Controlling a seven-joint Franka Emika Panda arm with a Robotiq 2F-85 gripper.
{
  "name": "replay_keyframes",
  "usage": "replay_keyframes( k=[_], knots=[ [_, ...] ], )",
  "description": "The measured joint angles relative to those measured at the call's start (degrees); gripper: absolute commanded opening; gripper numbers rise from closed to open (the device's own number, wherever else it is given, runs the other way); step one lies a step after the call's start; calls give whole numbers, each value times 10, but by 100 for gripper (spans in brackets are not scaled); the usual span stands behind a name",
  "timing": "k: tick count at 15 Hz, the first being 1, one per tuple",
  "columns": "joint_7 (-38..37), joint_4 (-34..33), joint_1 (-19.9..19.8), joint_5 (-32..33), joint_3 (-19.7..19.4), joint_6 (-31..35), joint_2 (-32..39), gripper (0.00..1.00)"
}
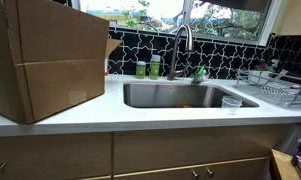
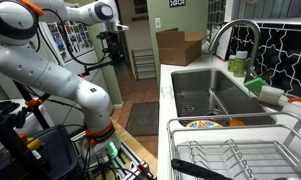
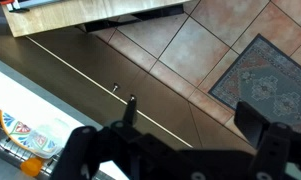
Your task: Pick up the spoon in the dishes drying rack and rinse it on the tap running tap water twice before putting it back in the dishes washing rack
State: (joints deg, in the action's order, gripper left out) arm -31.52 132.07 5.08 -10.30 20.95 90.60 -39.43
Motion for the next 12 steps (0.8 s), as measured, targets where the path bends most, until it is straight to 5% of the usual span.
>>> replay_keyframes(
  k=[12],
  knots=[
    [-4, 2, -7, 8, -6, 0, 0, 100]
  ],
)
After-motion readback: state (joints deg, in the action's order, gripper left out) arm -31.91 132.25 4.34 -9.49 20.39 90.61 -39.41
